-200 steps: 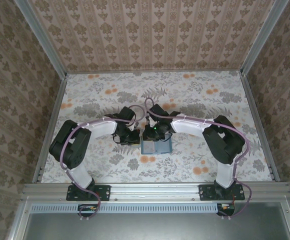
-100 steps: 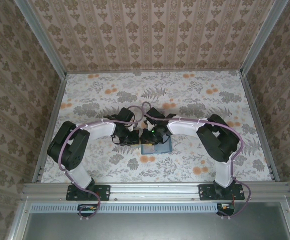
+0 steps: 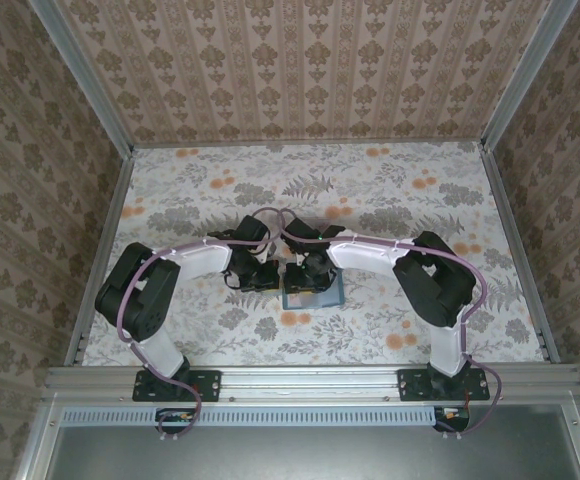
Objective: Take the credit cards out of the card holder
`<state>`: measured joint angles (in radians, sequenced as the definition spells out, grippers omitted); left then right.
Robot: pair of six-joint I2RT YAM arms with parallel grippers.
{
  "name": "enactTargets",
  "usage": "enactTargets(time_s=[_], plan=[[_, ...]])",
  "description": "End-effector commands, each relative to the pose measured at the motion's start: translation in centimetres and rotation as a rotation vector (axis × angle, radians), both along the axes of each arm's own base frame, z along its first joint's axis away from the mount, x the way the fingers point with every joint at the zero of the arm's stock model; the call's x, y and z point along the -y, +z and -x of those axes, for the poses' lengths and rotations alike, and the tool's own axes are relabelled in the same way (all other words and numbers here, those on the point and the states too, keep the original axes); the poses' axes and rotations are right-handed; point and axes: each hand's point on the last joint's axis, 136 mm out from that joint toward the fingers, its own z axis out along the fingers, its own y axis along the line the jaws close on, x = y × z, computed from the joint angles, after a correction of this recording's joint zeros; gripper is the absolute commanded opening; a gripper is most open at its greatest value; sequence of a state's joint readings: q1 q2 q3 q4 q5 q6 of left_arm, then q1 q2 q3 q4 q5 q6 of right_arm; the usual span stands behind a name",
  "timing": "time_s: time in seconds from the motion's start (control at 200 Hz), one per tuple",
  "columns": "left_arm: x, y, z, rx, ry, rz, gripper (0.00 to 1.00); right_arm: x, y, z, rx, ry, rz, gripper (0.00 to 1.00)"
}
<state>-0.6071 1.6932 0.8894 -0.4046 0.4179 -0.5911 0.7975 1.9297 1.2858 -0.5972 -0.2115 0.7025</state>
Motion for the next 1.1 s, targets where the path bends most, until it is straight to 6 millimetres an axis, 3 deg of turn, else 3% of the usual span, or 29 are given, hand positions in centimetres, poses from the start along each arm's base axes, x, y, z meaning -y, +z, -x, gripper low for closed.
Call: enactTargets(time_s=[0.0, 0.5, 0.575, 0.865, 1.095], plan=[[-0.9, -0.7, 1.4, -0.045, 0.001, -0.032, 0.00, 3.2, -0.6, 0.6, 0.010, 0.010, 0.195, 0.42], [-0.7, -0.8, 1.2, -0.048, 0.000, -0.032, 0.00, 5.3, 2.1, 0.1, 0.092, 0.028, 0.325, 0.43], [-0.7, -0.7, 1.1, -0.048, -0.001, -0.031, 0.00, 5.4, 2.3, 0.2, 0.097, 0.028, 0.324, 0.40], [-0.7, -0.9, 1.1, -0.054, -0.005, -0.035, 0.00, 5.4, 3.1, 0.3, 0.106, 0.028, 0.304, 0.09], [-0.8, -1.0, 1.4, -0.064, -0.005, -0.039, 0.00, 7.1, 2.2, 0.4, 0.095, 0.023, 0.341, 0.00]])
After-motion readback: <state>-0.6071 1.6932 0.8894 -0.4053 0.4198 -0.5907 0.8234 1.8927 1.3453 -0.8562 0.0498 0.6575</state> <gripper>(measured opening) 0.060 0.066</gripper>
